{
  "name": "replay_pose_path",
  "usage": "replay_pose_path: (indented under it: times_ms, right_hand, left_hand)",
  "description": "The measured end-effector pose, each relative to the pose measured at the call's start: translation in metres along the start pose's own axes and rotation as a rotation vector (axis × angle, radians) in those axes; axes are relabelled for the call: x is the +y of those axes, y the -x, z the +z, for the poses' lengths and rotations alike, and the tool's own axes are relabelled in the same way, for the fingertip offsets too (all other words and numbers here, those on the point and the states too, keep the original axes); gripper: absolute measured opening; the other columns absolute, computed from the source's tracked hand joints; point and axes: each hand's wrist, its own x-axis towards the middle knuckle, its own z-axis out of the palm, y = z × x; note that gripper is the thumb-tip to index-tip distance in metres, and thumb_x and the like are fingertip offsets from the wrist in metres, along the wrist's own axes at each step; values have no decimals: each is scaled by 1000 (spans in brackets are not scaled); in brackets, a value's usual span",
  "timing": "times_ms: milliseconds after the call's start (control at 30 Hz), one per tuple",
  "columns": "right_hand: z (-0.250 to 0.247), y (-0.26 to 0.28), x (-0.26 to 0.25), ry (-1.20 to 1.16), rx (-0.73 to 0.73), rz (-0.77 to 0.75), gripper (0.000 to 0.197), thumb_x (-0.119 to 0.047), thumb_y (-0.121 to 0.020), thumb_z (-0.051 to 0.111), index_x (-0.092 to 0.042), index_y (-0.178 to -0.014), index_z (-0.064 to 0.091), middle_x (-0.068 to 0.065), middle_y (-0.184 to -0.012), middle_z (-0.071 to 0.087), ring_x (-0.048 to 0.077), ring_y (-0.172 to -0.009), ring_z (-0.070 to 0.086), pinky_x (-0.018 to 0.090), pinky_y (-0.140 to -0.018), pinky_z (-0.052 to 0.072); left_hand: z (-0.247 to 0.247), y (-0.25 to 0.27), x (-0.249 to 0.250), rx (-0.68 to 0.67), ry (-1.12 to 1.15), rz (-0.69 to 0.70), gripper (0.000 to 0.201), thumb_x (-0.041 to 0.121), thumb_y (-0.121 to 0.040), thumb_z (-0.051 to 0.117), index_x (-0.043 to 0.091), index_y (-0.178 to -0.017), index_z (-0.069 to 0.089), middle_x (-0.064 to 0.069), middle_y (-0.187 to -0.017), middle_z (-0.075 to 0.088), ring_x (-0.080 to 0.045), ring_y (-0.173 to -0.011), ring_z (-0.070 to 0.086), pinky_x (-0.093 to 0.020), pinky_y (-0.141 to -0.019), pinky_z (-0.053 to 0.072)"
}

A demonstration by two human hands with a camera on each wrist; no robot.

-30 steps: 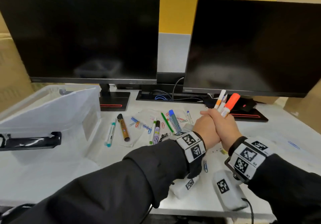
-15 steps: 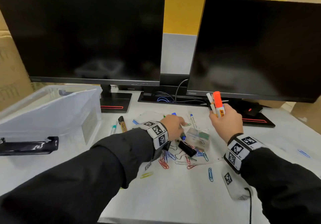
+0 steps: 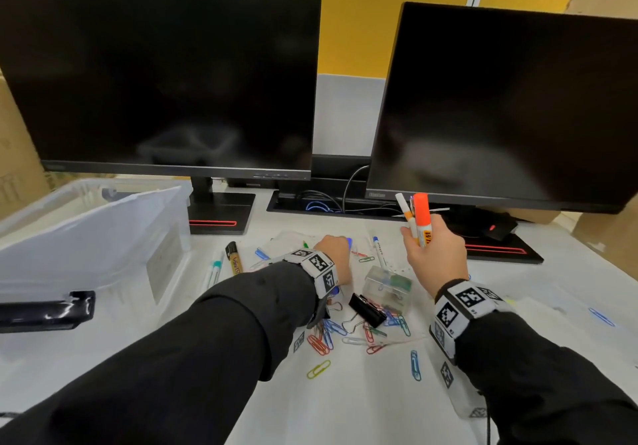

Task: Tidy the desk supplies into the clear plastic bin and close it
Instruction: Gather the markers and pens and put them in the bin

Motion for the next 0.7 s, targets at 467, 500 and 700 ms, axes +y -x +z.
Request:
replay_pose_path:
  times_ms: [467,500,700]
  right_hand:
    - [5,7,-15,-347,-41,-16,22,-40,-81,65,-20,-80,58,-8,-58,53,7,-53,48,20,-56,41]
    - [5,8,-18,-376,-39,-22,18,-40,-81,65,-25,-76,56,-8,-58,52,6,-52,48,18,-55,39]
    - [6,15,-30,-462,-89,-10,31,-36,-79,68,-9,-69,59,4,-57,53,13,-51,47,25,-56,45]
  left_hand:
    - [-31,47,20,5,1167,34,31,6,-93,49,-2,-123,52,-9,-88,63,-15,-66,61,-25,-70,54]
    - [-30,55,24,-13,1109,90,30,8,-93,50,-1,-122,53,-13,-95,66,-18,-72,64,-26,-73,54]
    - [-23,70,17,3,863,156,38,20,-87,61,7,-123,54,-15,-103,70,-27,-94,68,-43,-91,53]
